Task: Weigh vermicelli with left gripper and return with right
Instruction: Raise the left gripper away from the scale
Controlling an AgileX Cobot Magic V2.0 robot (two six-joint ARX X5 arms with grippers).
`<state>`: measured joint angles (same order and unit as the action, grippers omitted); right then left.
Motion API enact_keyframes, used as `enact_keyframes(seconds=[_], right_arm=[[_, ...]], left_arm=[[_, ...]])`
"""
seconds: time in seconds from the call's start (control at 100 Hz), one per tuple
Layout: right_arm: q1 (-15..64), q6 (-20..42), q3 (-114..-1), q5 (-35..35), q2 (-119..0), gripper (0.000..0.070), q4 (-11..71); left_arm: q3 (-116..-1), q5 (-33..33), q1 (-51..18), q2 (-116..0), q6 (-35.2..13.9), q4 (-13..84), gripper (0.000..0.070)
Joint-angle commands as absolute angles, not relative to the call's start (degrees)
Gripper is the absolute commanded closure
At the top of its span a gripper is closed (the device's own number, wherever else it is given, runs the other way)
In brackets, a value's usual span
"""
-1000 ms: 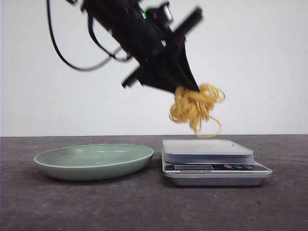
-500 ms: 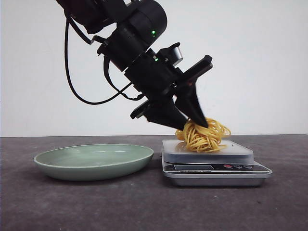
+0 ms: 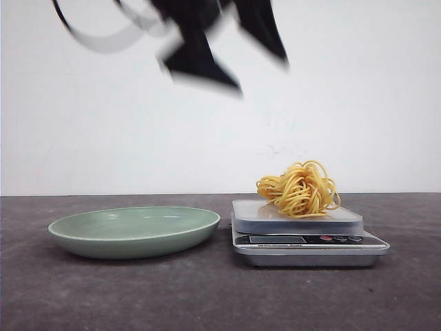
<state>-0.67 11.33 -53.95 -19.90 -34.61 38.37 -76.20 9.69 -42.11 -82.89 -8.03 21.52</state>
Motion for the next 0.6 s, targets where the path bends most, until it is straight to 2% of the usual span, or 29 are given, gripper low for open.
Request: enact_keyframes(seconds=[0.0,0.1,0.22,0.41,0.59], right_arm=[[-0.5,10.9,-55.2,-20.5,-35.4,0.0189,37.8],[-0.3,10.9,-55.2,-22.5,-36.6,0.019,37.9],[1.5,10.9,-55.2,-22.9,-39.5,0.019,37.8],[8.2,11.8,-55.2,-21.9,-46.5,0.0191,34.5],[17.0,13.5,-55.2,-16.2,-55.9,0.0191,29.4]], left_arm=[[-77.3,3.5,-43.2,-76.9,-4.2,24.4,0.0215],[-77.3,-5.9,-43.9,-67.1,-2.9,28.5,0.0215],[-77.3,-12.1,-44.2,-56.6,-3.1,33.0,0.0222],[-77.3,-15.9,-44.2,-45.5,-5.8,41.1,0.0227],[-77.3,-18.2,-44.2,-40.9,-11.0,53.4,0.0227]])
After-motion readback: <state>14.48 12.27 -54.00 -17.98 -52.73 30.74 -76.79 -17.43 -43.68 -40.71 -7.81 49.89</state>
